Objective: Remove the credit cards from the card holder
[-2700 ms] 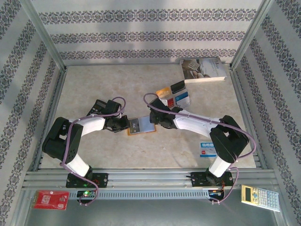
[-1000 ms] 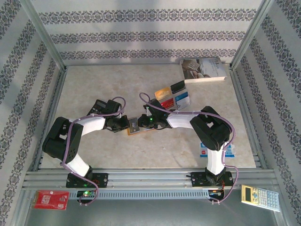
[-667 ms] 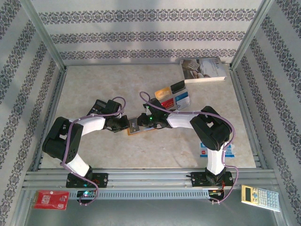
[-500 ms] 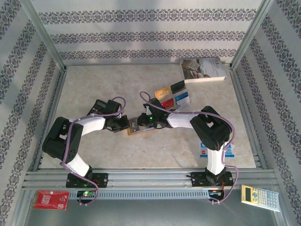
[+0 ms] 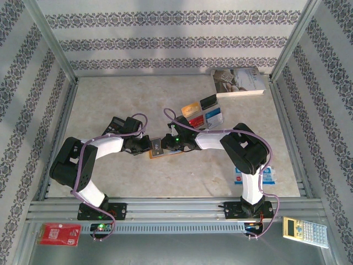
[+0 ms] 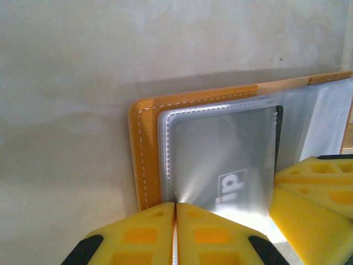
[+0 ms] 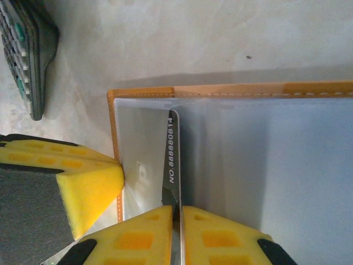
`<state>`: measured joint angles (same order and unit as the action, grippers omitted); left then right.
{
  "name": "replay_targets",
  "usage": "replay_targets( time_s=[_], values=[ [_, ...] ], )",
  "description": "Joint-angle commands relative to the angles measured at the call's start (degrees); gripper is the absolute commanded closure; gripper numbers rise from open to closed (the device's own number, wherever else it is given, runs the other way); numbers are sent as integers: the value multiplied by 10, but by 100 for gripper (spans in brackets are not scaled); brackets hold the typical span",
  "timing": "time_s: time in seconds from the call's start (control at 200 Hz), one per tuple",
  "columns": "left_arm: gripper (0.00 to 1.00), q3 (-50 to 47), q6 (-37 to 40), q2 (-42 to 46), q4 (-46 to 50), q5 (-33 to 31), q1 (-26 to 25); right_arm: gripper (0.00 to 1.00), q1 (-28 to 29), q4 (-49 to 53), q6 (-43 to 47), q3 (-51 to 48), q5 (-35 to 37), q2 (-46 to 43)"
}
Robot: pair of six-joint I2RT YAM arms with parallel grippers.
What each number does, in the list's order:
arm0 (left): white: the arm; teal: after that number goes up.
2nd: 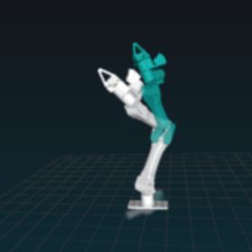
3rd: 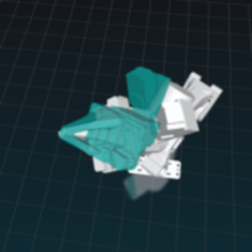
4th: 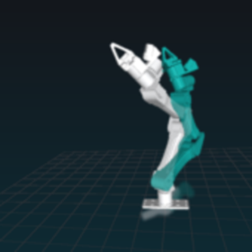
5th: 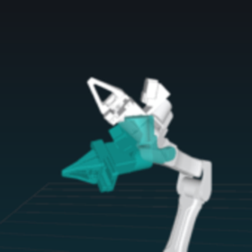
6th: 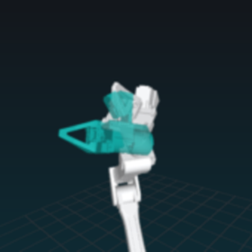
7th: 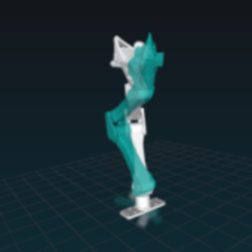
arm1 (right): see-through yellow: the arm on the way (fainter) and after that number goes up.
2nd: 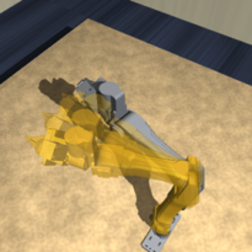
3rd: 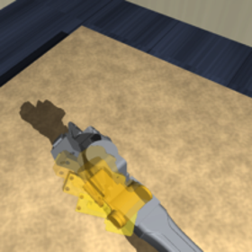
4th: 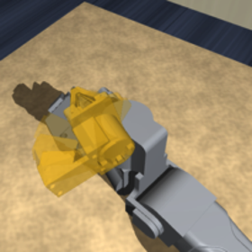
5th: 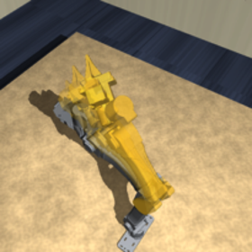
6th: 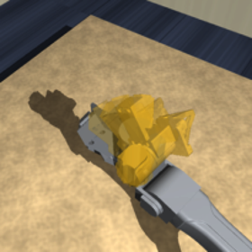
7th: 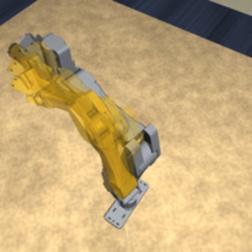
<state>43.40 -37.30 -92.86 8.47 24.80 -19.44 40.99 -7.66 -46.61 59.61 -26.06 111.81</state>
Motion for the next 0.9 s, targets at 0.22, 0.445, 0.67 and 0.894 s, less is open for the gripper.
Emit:
replay_targets(
  time_s=[0.22, 0.445, 0.67, 0.894],
  values=[
    [90, -2, 15, -12, 35, -12, -4, 90, 3, -7, 1, 13, -23, 14],
    [85, 14, 22, 16, 61, -23, -4, 99, -5, 0, -1, -16, 26, -20],
    [77, 30, 30, 39, 83, -34, -3, 100, -18, 4, -3, -53, 74, -61],
    [77, 35, 16, 54, 56, 15, -4, 100, -20, 8, -3, -60, 77, -75]
  ],
)
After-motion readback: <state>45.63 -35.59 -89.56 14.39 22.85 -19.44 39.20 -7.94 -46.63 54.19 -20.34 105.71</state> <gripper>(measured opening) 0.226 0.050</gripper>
